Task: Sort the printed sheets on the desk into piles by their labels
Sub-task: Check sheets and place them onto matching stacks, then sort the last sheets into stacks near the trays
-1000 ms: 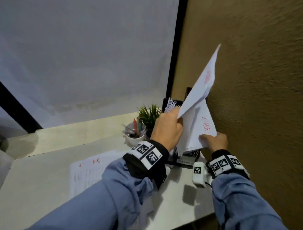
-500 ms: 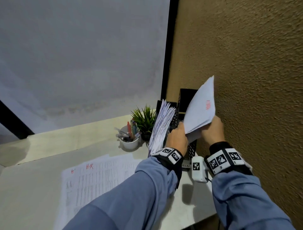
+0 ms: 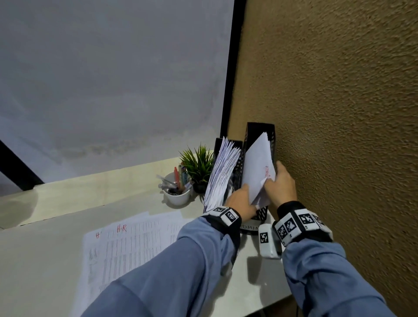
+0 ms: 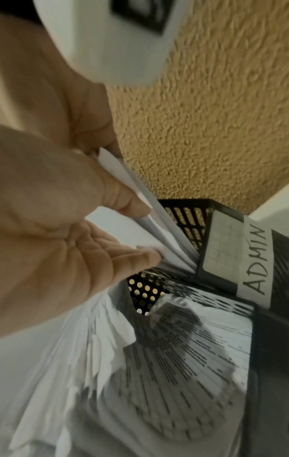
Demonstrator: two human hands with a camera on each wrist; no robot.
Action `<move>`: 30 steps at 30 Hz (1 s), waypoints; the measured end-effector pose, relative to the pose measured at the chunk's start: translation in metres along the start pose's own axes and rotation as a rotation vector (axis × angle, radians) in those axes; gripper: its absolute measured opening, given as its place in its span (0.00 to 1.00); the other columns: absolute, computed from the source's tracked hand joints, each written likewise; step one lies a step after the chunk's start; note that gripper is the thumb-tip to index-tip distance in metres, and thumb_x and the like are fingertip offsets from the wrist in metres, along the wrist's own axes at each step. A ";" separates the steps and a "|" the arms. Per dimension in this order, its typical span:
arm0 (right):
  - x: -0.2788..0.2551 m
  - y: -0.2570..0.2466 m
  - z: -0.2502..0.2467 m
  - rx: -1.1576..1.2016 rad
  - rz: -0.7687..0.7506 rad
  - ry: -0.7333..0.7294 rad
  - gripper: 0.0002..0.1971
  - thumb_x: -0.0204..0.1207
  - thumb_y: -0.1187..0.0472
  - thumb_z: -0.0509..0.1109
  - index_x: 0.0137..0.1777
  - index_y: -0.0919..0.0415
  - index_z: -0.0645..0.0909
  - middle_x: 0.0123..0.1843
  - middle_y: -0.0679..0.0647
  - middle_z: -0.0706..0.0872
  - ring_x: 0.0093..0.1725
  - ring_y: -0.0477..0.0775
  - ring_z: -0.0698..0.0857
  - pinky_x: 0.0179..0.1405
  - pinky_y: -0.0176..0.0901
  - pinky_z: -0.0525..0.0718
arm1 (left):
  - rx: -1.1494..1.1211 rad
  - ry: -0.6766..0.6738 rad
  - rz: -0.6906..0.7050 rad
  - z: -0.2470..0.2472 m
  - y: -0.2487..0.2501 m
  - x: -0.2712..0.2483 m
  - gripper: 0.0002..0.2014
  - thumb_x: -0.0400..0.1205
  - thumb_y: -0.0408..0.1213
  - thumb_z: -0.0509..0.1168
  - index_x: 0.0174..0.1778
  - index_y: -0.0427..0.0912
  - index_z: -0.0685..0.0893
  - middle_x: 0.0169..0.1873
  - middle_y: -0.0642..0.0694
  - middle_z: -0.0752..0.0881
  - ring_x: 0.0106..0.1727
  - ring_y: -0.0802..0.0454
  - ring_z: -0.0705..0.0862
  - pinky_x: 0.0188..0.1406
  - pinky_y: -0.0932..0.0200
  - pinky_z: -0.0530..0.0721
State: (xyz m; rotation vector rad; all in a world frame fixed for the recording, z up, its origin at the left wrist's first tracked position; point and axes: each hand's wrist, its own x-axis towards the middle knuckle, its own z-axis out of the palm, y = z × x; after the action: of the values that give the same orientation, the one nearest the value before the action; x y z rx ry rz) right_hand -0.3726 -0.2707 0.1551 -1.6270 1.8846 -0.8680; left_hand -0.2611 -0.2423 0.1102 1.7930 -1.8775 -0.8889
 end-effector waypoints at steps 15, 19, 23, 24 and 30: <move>-0.142 -0.019 0.132 0.148 -0.516 -0.363 0.15 0.74 0.72 0.59 0.54 0.62 0.83 0.48 0.49 0.79 0.48 0.43 0.78 0.48 0.22 0.72 | -0.110 0.285 -0.711 -0.046 -0.253 -0.193 0.04 0.78 0.34 0.64 0.47 0.43 0.80 0.51 0.41 0.85 0.49 0.46 0.83 0.51 0.55 0.82; -0.171 0.023 0.200 -0.022 -0.093 -0.694 0.15 0.77 0.70 0.62 0.63 0.63 0.78 0.62 0.57 0.78 0.57 0.51 0.79 0.58 0.35 0.76 | -0.047 0.352 -1.016 -0.040 -0.292 -0.229 0.31 0.74 0.45 0.71 0.69 0.36 0.71 0.65 0.37 0.72 0.66 0.38 0.73 0.59 0.50 0.77; -0.186 0.032 0.221 -0.080 0.149 -0.668 0.13 0.71 0.70 0.61 0.35 0.53 0.63 0.39 0.48 0.64 0.40 0.48 0.68 0.37 0.33 0.67 | -0.107 0.416 -0.995 -0.024 -0.297 -0.237 0.41 0.70 0.45 0.77 0.74 0.36 0.65 0.68 0.38 0.69 0.68 0.38 0.71 0.63 0.47 0.76; -0.189 0.031 0.222 -0.054 0.169 -0.673 0.16 0.70 0.72 0.59 0.32 0.54 0.57 0.35 0.47 0.59 0.34 0.46 0.64 0.32 0.32 0.63 | -0.153 0.435 -1.000 -0.021 -0.297 -0.236 0.41 0.69 0.43 0.77 0.74 0.36 0.65 0.68 0.38 0.69 0.68 0.38 0.72 0.63 0.47 0.77; -0.194 0.024 0.223 -0.033 0.221 -0.694 0.18 0.69 0.77 0.57 0.31 0.55 0.55 0.31 0.49 0.57 0.29 0.48 0.56 0.26 0.36 0.55 | -0.334 0.586 -0.881 -0.011 -0.296 -0.237 0.24 0.77 0.36 0.70 0.68 0.38 0.73 0.62 0.40 0.78 0.61 0.42 0.80 0.57 0.54 0.78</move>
State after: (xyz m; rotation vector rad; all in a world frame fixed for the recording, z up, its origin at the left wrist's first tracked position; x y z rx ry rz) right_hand -0.1954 -0.1090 -0.0191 -1.4453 1.5318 -0.1387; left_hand -0.0124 -0.0039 -0.0485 2.3144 -0.5166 -0.7368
